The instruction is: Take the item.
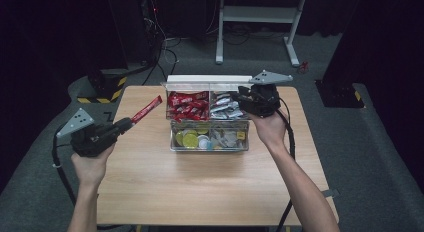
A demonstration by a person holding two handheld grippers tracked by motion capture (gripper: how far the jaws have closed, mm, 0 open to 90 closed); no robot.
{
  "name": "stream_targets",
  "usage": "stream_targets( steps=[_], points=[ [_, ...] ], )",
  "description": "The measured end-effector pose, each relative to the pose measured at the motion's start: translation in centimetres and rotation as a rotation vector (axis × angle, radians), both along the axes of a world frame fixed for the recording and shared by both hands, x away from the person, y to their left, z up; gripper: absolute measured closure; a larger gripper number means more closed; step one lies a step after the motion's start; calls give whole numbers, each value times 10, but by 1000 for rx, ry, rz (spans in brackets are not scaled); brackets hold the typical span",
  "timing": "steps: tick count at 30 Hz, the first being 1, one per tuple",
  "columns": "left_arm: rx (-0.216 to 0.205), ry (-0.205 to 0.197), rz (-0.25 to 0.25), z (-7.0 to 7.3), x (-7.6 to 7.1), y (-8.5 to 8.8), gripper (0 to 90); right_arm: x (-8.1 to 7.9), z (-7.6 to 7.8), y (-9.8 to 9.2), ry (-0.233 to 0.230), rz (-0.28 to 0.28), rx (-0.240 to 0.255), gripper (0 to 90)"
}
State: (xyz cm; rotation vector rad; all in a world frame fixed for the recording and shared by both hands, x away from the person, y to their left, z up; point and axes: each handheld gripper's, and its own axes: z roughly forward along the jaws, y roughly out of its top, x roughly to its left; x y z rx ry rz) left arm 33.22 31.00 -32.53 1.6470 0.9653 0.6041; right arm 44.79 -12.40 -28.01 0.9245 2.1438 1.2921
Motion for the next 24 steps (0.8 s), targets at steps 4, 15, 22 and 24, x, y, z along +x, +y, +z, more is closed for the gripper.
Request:
stream_targets(
  steps=[4,15,22,24],
  points=[
    [-9,-5,14,-2,-1,3,869,0,0,0,1,-3,-5,651],
    [6,11,71,-19,4,7,868,0,1,1,6,-4,-4,652],
    [9,21,88,-32,11,2,868,1,1,1,10,1,-2,654],
    [19,26,92,-35,13,-1,868,2,0,2,14,5,-2,656]
  ],
)
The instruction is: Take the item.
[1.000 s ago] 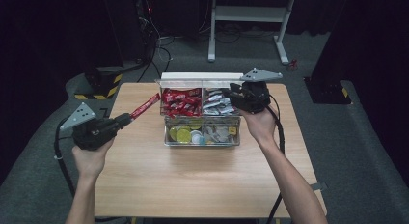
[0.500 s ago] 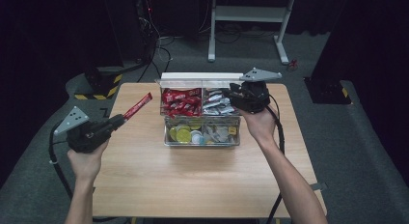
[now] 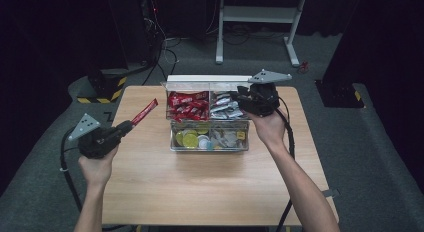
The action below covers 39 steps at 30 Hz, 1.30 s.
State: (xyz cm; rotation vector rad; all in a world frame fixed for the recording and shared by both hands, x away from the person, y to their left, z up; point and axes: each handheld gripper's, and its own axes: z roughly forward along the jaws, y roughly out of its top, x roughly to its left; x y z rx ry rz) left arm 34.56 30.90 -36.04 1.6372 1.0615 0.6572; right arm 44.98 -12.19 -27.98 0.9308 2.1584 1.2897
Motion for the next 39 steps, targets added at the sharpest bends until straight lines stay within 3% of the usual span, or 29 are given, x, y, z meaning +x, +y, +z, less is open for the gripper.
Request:
stream_targets(
  steps=[3,12,29,39],
  points=[
    [7,3,4,-7,2,-2,868,-1,0,0,-6,-1,-11,655],
    [-38,41,40,-28,14,1,865,-1,1,0,1,-4,-5,653],
    [-30,107,86,-74,33,-12,863,0,1,-1,3,3,6,652],
    [5,140,105,-100,39,-15,856,-1,0,-1,3,2,3,649]
  ],
)
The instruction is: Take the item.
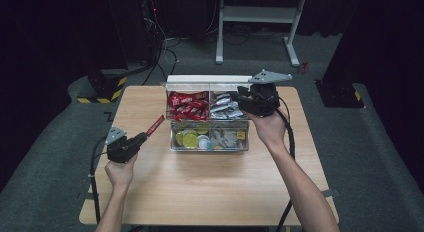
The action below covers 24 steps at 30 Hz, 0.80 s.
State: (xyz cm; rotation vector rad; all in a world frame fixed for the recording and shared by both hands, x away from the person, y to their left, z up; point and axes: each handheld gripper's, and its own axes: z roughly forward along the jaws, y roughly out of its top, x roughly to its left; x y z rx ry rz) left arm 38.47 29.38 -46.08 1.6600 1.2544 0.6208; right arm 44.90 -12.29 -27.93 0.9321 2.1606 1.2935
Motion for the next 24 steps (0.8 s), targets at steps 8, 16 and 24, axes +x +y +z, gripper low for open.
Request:
stream_targets(
  steps=[8,16,24],
  points=[
    [12,27,11,-17,5,-3,854,0,0,0,0,-1,-3,649],
    [44,50,-2,-32,6,-11,850,-1,0,1,-3,-3,-5,647],
    [87,84,-26,-41,10,-24,841,-1,0,0,-2,-5,-4,648]
  ],
)
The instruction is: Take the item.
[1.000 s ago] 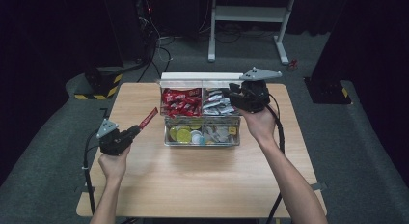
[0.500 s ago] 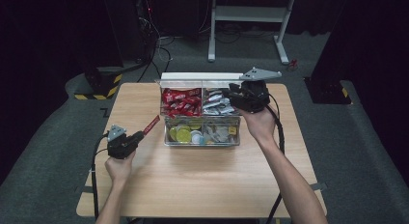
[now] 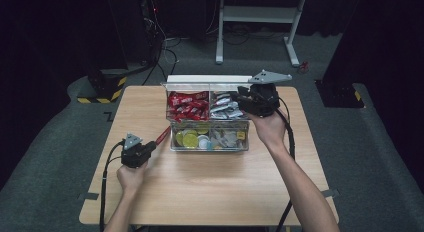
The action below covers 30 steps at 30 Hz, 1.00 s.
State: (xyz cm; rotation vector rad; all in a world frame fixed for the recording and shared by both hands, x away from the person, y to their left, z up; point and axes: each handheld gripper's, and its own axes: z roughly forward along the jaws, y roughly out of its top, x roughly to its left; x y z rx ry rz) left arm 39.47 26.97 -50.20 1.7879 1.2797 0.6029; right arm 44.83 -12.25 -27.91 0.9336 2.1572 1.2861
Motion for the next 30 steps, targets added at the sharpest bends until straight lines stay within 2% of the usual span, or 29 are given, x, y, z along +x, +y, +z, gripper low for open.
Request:
stream_targets(
  steps=[6,9,10,12,15,21,30],
  points=[
    [28,48,5,-10,2,-3,799,0,0,0,1,2,3,647],
    [3,63,6,-15,0,-2,674,0,-1,-1,-1,4,14,644],
    [1,57,8,-16,0,-1,637,0,-2,-1,0,3,12,643],
    [-28,48,20,-17,-3,1,565,1,-2,-1,5,4,12,644],
    [-38,44,31,-17,-5,4,499,1,-3,-2,5,7,14,644],
    [-43,41,37,-15,-12,9,463,2,-3,-3,5,4,14,641],
    [-41,38,80,-13,-22,22,452,1,-2,-5,11,1,10,637]
  ],
)
